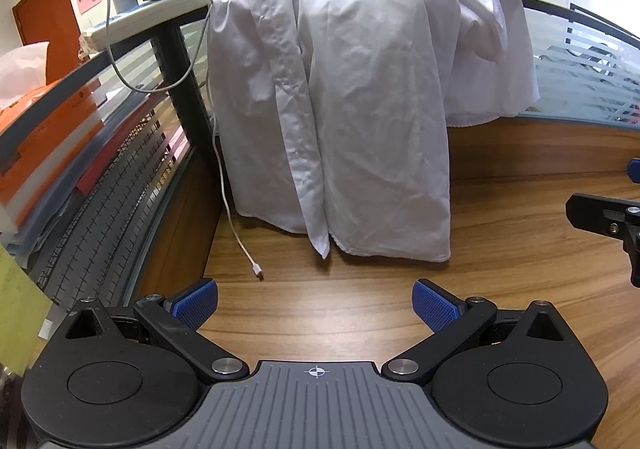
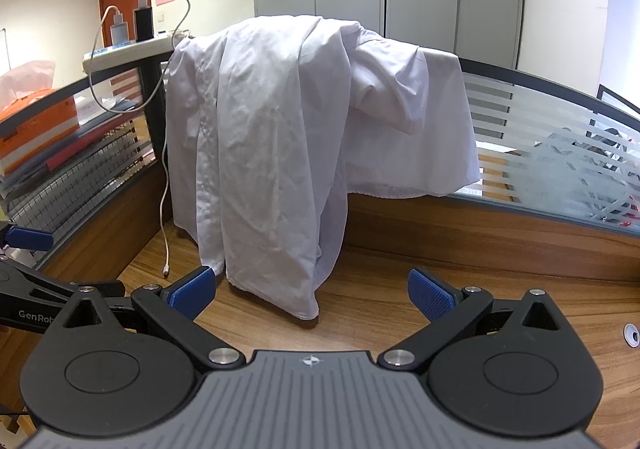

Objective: Fold clothes
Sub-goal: 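Approach the white shirt hanging on the partition with both grippers open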

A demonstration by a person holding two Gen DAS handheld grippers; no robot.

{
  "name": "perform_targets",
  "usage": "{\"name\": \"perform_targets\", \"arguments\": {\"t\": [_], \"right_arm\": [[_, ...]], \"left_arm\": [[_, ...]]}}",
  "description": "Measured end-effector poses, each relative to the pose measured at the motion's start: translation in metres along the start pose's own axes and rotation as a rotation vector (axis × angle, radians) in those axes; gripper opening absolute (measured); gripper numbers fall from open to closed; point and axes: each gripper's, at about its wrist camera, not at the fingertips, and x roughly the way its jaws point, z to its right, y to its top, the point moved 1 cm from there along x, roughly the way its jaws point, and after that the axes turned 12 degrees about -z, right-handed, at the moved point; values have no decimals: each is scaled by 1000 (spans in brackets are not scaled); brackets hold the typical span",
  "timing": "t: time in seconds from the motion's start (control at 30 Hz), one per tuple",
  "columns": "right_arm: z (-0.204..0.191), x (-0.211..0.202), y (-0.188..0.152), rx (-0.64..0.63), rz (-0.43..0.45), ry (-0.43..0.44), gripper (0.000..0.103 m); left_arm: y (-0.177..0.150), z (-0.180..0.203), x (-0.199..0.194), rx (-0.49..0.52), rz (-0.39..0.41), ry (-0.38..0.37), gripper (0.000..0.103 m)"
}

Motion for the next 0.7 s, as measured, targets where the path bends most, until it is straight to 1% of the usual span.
{"name": "perform_targets", "arguments": {"t": [0.1,0.27,0.7], "right_arm": [[0,5,4,1,-6,-1,103],[2,13,11,3,-14,-3,103],[-1,46,39,-26,-33,8,103]], "left_arm": [[3,-2,4,2,-6,-4,103],[10,-3,12,13,-10,14,103],[35,-17,39,-18,-37,18,103]]}}
